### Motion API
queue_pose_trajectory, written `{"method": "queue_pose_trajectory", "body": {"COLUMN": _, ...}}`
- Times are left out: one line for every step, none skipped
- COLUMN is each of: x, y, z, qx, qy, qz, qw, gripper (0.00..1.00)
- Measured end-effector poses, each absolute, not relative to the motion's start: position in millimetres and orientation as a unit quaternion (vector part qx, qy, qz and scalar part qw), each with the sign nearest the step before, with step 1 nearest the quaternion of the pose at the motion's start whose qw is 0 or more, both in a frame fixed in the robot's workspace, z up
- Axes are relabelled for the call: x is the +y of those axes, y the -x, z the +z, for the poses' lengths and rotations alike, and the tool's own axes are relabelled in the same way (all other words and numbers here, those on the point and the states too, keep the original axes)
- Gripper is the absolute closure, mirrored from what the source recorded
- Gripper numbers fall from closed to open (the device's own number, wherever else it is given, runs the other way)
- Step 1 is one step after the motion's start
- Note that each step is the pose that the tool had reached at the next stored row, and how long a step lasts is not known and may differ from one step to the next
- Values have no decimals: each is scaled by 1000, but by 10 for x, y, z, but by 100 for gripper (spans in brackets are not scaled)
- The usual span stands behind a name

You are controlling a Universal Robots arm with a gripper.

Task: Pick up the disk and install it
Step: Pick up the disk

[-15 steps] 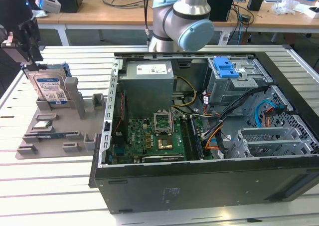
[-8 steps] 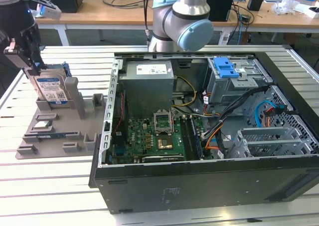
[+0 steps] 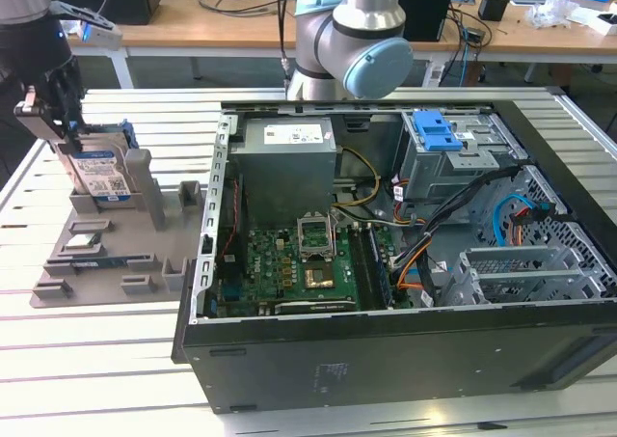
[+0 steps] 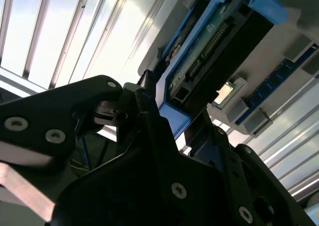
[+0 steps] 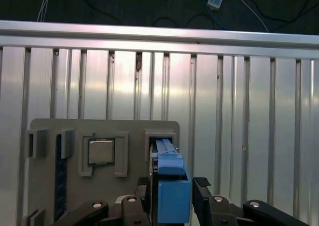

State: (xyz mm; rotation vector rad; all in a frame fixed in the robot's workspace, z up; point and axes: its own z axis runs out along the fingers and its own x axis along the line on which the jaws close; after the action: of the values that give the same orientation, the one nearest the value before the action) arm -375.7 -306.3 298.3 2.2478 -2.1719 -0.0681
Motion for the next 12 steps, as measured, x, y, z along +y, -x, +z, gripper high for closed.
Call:
{"method": "queue_pose_trajectory", "body": {"x": -3064, "y": 3757, "z": 2966, "qx": -695, "qy": -719, "qz": -22, "qw": 8, "gripper": 52}}
{"method": "queue_pose_trajectory", "body": {"x": -3065, "y": 3757, "z": 2944, "qx": -695, "qy": -719, "qz": -22, "qw": 8, "gripper": 52}}
{"method": "queue_pose_trajectory", "body": {"x": -3067, "y": 3757, "z": 2924, "qx": -695, "qy": -719, "qz": -22, "qw": 8, "gripper": 52}}
{"method": "queue_pose_trajectory", "body": {"x": -3069, "y": 3757, "z": 2899, "qx": -695, "qy": -719, "qz": -22, "qw": 8, "gripper": 52}}
{"method": "queue_pose_trajectory", "body": {"x": -3069, "y": 3757, "z": 2885, "qx": -695, "qy": -719, "qz": -22, "qw": 8, "gripper": 52}}
{"method": "queue_pose_trajectory", "body": {"x": -3069, "y": 3757, "z": 2886, "qx": -695, "qy": -719, "qz": -22, "qw": 8, "gripper": 52}}
{"method": "queue_pose_trajectory", "body": {"x": -3069, "y": 3757, "z": 2886, "qx": -695, "qy": -719, "qz": -22, "qw": 8, "gripper": 52}}
{"method": "queue_pose_trajectory", "body": {"x": -3069, "y": 3756, "z": 2884, "qx": -695, "qy": -719, "qz": -22, "qw": 8, "gripper": 52}}
{"method": "queue_pose_trajectory", "body": {"x": -3069, "y": 3757, "z": 2884, "qx": -695, "qy": -719, "qz": -22, "qw": 8, "gripper": 52}}
{"method": "queue_pose_trajectory", "body": {"x": -3069, "y": 3756, "z": 2884, "qx": -695, "qy": -719, "qz": -22, "qw": 8, "gripper": 52}}
{"method": "queue_pose_trajectory", "body": {"x": -3069, "y": 3756, "z": 2883, "qx": -695, "qy": -719, "qz": -22, "qw": 8, "gripper": 52}}
{"method": "queue_pose_trajectory", "body": {"x": -3069, "y": 3756, "z": 2883, "qx": -695, "qy": -719, "qz": -22, "qw": 8, "gripper": 53}}
